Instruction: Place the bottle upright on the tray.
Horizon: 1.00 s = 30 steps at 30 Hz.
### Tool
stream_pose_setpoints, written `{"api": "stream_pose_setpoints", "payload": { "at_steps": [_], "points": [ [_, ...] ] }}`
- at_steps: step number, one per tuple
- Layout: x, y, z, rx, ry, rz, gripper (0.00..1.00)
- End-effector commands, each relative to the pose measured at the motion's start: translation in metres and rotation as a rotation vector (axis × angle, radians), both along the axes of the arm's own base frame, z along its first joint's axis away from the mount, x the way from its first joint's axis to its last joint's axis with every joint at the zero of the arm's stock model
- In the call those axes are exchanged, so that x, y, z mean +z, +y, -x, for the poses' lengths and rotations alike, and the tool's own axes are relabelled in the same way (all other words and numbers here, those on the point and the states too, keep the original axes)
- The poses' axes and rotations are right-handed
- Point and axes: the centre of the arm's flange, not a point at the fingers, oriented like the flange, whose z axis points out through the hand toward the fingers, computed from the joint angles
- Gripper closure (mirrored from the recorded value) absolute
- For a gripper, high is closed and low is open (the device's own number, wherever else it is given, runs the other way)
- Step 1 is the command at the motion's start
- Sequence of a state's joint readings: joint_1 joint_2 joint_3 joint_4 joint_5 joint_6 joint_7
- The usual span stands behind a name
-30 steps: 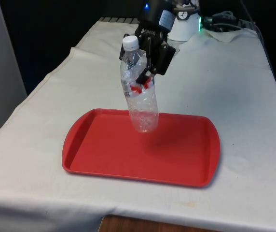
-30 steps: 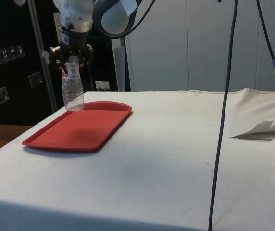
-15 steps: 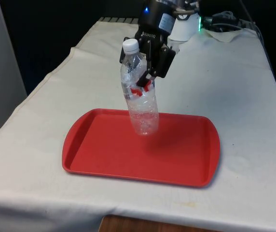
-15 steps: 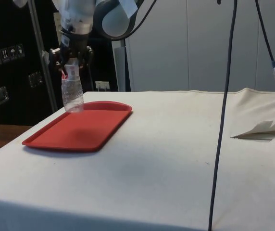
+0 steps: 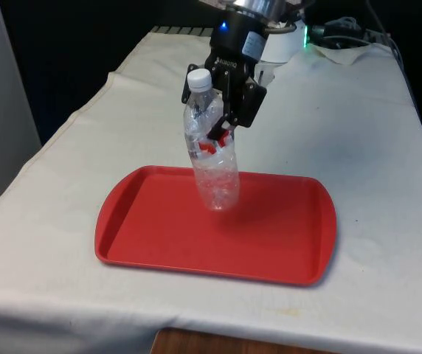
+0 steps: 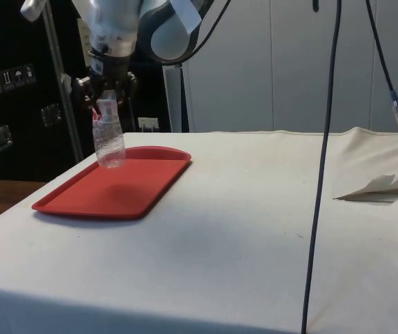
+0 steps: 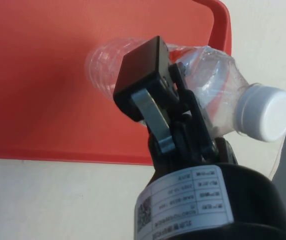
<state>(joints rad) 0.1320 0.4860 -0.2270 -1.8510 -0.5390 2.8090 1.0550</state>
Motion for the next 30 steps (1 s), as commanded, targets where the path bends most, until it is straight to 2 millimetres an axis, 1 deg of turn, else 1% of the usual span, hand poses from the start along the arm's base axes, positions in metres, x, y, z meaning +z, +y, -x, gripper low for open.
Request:
{"api": "stream_pose_setpoints", "payload": {
  "at_steps": [1,8,9,10,18,19,20,27,28,30],
  "points": [
    [0.001,-0.002,-0.002,-0.002,-0.017,0.013,1.00],
    [-0.003,-0.004,-0.001,0.010,-0.008,0.037,1.00],
    [-0.004,-0.001,0.001,0.016,0.009,0.023,1.00],
    [-0.003,-0.004,-0.001,0.011,-0.007,0.040,1.00],
    [-0.009,-0.006,0.000,0.028,0.001,0.067,1.00],
    [-0.010,-0.002,0.002,0.034,0.020,0.051,1.00],
    [-0.009,-0.006,0.000,0.030,0.001,0.070,1.00],
    [-0.012,-0.007,0.000,0.039,-0.003,0.093,1.00],
    [-0.014,-0.004,0.003,0.042,0.023,0.079,1.00],
    [-0.013,-0.007,0.001,0.041,-0.004,0.100,1.00]
  ]
}}
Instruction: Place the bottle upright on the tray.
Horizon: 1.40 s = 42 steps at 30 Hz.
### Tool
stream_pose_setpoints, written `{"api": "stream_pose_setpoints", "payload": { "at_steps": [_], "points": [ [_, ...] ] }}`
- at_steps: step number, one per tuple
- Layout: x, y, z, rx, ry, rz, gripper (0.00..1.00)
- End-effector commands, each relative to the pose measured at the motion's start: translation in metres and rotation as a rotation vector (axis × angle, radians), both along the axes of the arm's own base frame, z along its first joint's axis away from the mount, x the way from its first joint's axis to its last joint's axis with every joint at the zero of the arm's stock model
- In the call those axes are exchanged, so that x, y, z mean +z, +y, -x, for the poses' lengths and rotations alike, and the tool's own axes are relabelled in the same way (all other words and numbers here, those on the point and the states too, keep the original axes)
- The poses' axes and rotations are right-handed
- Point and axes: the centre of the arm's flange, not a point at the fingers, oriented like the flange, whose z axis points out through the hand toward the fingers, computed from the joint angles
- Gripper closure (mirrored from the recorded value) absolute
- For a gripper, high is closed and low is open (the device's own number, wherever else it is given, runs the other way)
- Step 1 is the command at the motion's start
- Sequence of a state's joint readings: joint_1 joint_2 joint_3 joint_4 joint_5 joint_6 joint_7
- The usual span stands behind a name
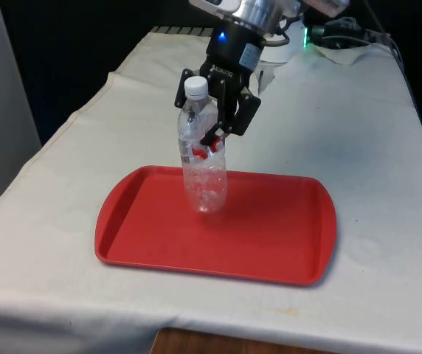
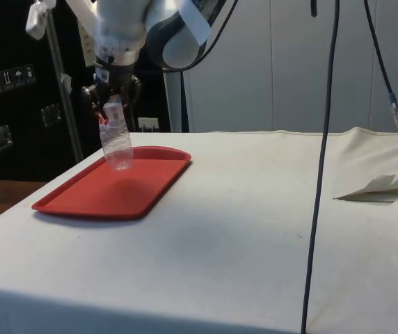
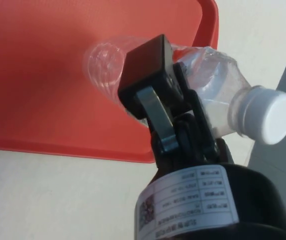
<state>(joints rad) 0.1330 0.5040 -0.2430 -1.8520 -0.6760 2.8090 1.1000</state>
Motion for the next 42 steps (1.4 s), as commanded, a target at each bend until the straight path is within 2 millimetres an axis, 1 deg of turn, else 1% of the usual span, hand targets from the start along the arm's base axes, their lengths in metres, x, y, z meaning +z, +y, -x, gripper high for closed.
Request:
{"api": "stream_pose_setpoints", "payload": {
  "at_steps": [1,7,8,11,17,32,33,42],
  "points": [
    [0.0019,-0.0034,-0.0024,-0.003,-0.026,0.015,1.00],
    [0.0001,-0.0026,-0.0017,0.004,-0.024,0.032,1.00],
    [-0.0029,-0.0007,0.0010,0.007,-0.001,0.022,1.00],
    [0.0003,-0.0006,-0.0014,0.009,-0.020,0.034,1.00],
    [-0.0029,0.0020,0.0009,0.015,0.001,0.027,1.00],
    [-0.0014,0.0010,-0.0012,0.015,-0.013,0.033,1.00],
    [-0.0031,0.0018,0.0009,0.015,0.002,0.028,1.00],
    [-0.0034,0.0006,-0.0023,0.016,-0.015,0.036,1.00]
  ]
}}
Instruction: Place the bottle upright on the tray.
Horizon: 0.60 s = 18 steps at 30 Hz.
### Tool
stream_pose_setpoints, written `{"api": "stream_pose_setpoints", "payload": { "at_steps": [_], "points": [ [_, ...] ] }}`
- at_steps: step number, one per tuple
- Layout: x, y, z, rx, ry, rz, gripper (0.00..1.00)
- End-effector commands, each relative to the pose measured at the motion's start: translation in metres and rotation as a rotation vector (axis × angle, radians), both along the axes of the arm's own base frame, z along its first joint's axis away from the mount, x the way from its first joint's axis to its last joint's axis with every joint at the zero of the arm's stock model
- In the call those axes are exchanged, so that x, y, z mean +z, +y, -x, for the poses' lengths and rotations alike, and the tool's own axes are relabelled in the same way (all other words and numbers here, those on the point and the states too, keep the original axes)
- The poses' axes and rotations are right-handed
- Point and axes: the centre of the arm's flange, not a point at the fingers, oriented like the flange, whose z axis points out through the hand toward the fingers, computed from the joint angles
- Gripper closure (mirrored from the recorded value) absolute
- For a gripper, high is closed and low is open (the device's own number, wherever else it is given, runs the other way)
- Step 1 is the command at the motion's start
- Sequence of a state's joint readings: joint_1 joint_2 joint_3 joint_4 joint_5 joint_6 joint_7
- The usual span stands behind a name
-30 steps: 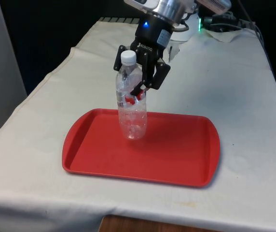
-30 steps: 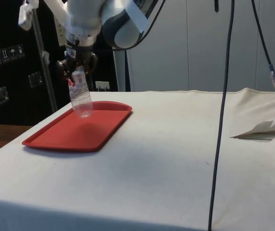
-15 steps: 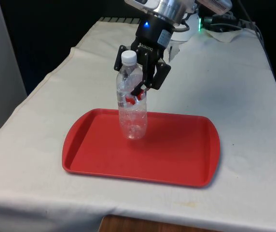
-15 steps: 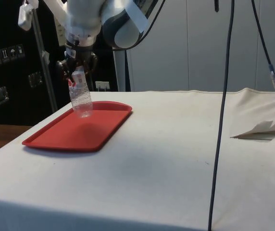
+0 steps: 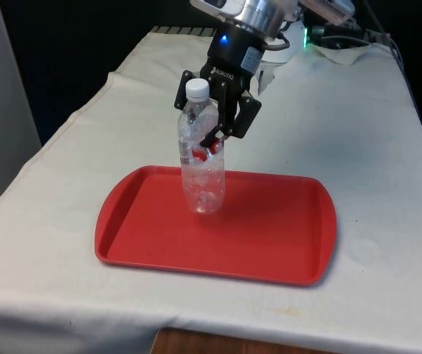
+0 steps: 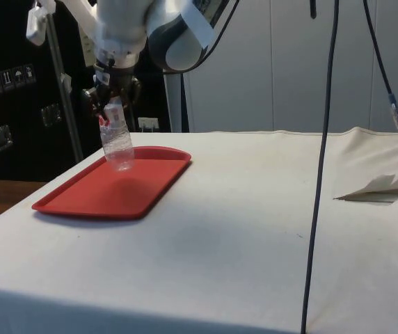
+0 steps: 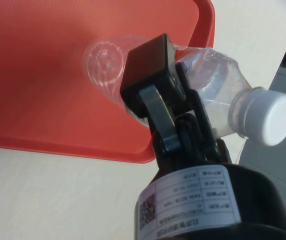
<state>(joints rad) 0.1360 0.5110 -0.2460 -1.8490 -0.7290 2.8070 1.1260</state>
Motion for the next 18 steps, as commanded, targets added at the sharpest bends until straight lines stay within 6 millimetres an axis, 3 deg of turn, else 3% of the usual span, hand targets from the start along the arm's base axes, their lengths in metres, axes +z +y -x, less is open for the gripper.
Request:
{"api": "stream_pose_setpoints", "payload": {
  "at_steps": [1,18],
  "points": [
    [-0.0002,0.0000,-0.0002,0.000,0.000,0.000,1.00],
    [-0.0001,-0.0032,-0.0072,0.002,-0.027,0.018,1.00]
  ]
}}
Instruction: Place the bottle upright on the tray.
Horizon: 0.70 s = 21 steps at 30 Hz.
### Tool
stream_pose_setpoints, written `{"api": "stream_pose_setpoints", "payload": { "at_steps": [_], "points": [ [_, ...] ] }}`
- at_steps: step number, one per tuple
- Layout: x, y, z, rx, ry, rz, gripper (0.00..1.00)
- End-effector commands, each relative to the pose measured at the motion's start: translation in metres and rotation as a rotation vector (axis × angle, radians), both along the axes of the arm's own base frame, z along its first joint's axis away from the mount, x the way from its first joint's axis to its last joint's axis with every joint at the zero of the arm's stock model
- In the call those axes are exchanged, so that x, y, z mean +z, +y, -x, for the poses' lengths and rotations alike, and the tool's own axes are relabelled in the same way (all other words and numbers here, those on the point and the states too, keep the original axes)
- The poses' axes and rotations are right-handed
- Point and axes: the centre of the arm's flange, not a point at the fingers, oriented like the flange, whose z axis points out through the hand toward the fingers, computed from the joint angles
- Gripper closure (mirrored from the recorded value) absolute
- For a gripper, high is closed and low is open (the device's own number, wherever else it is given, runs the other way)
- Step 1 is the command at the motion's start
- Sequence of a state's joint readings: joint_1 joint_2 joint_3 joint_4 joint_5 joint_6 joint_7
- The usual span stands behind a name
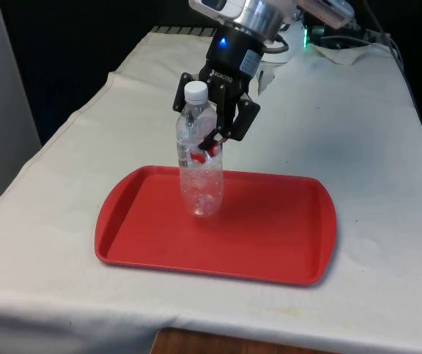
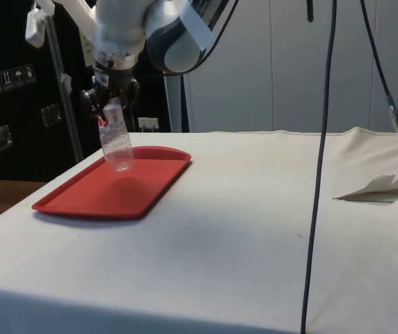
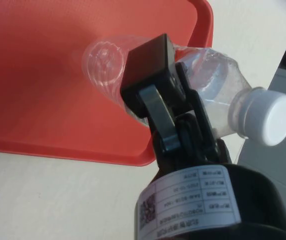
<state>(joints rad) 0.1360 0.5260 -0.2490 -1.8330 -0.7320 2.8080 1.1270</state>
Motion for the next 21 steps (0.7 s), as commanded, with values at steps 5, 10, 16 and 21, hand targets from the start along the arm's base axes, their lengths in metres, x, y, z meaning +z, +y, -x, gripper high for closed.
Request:
{"api": "stream_pose_setpoints", "payload": {
  "at_steps": [5,10,16,21],
  "points": [
    [0.002,-0.002,-0.004,0.003,-0.029,0.015,1.00],
    [-0.001,-0.001,-0.005,0.005,-0.035,0.014,1.00],
    [-0.003,0.001,-0.006,0.008,-0.050,0.012,1.00],
    [-0.005,0.002,-0.007,0.012,-0.058,0.009,1.00]
  ]
}}
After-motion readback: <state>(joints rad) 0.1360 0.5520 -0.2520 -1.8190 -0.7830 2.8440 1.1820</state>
